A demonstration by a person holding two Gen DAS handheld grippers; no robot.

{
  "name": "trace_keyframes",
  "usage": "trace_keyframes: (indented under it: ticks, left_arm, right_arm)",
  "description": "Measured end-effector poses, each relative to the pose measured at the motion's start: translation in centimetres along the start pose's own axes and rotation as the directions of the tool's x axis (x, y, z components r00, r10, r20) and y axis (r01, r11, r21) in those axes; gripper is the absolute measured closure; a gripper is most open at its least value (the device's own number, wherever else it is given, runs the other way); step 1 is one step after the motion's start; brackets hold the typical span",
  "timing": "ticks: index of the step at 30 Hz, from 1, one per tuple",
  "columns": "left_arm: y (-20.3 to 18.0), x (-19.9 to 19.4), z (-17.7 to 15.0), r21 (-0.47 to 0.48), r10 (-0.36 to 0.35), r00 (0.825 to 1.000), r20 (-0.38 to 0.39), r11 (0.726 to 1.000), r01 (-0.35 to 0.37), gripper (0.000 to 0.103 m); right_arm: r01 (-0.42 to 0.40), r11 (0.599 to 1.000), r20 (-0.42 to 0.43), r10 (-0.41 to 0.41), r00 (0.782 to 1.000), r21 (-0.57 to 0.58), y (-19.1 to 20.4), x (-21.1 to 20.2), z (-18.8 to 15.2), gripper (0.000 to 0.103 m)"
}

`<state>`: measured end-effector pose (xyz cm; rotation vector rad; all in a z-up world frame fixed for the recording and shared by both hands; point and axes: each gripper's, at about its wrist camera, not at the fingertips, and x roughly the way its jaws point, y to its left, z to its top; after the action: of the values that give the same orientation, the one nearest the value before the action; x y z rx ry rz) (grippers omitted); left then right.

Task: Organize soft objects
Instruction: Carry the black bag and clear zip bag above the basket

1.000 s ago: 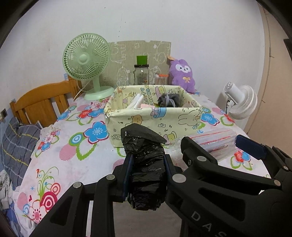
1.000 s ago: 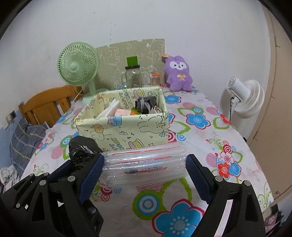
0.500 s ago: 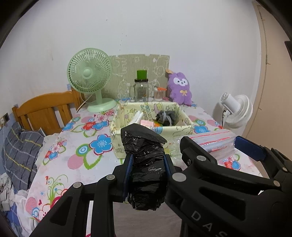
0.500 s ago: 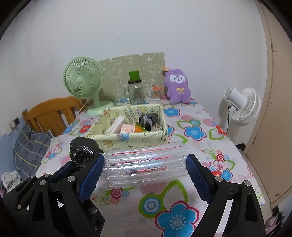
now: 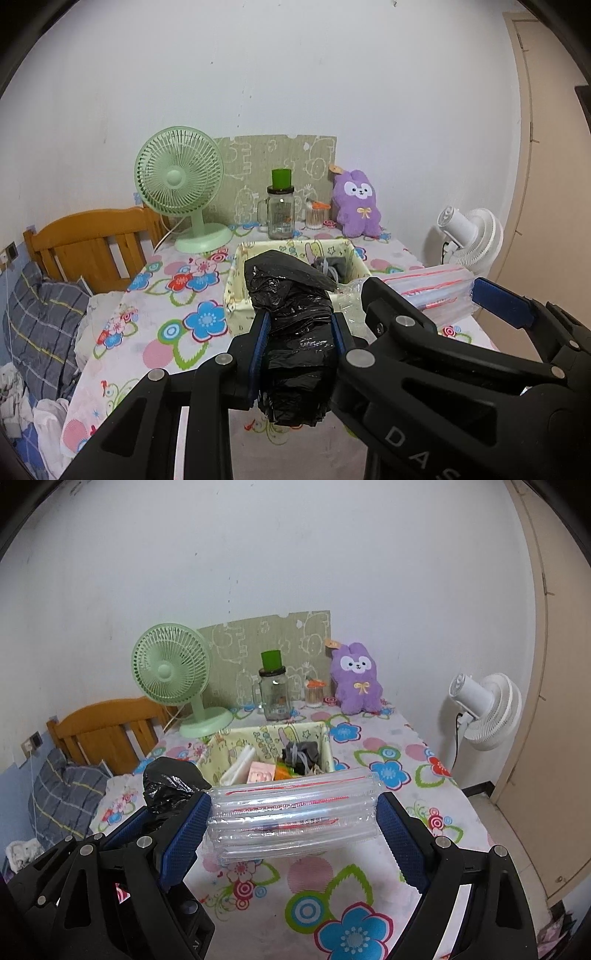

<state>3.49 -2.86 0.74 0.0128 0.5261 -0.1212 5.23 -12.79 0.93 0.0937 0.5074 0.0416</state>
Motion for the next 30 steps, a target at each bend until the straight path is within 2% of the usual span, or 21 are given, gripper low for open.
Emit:
trace_keyframes:
  ticks: [18, 30]
  left_arm:
    - [0.6, 1.9, 2.1, 0.0, -0.005, 1.0, 0.005, 1.0, 0.005, 0.069]
    - [1.2, 5.1, 3.8, 0.003, -0.001, 1.0, 0.013, 1.0, 0.001, 0.068]
  right_arm:
    - [0.0, 1.0, 0.008, 0.0, 1.0, 0.008, 0.4, 2.2, 2.4, 0.012]
    - [0.003, 1.0, 0.005, -0.003, 1.0, 0.014, 0.5, 5.2, 3.9, 0.012]
